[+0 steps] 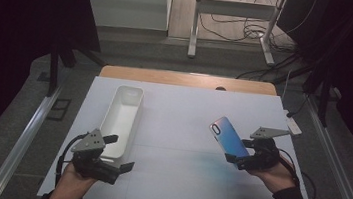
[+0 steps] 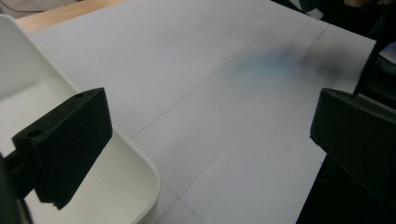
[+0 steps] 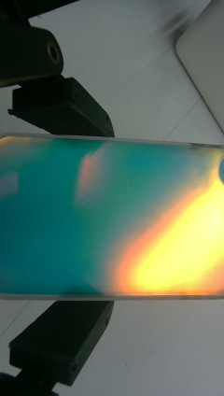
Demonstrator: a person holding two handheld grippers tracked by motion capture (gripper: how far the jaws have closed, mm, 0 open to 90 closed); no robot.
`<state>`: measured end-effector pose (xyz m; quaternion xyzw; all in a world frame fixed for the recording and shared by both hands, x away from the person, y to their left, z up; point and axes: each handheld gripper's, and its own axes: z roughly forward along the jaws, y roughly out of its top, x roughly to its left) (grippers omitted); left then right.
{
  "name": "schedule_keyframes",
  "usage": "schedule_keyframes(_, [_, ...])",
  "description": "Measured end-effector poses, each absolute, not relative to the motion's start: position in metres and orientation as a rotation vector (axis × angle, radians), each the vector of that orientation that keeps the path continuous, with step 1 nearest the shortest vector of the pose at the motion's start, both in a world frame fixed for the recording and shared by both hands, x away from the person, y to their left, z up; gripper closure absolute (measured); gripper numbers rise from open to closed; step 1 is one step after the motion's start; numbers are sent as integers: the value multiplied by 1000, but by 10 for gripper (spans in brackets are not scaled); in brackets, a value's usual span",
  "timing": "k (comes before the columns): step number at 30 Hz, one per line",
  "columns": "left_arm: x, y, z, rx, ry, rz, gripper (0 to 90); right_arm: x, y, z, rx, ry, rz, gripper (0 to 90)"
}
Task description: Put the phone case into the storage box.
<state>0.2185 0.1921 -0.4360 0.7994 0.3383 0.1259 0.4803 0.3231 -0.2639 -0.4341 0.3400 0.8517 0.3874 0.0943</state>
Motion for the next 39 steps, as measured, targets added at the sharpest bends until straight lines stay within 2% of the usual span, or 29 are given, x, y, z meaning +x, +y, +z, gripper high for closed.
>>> schedule_keyframes(39, [250,141,-429,1952,616,137,0,298,-227,-427,833,2603,1317,167])
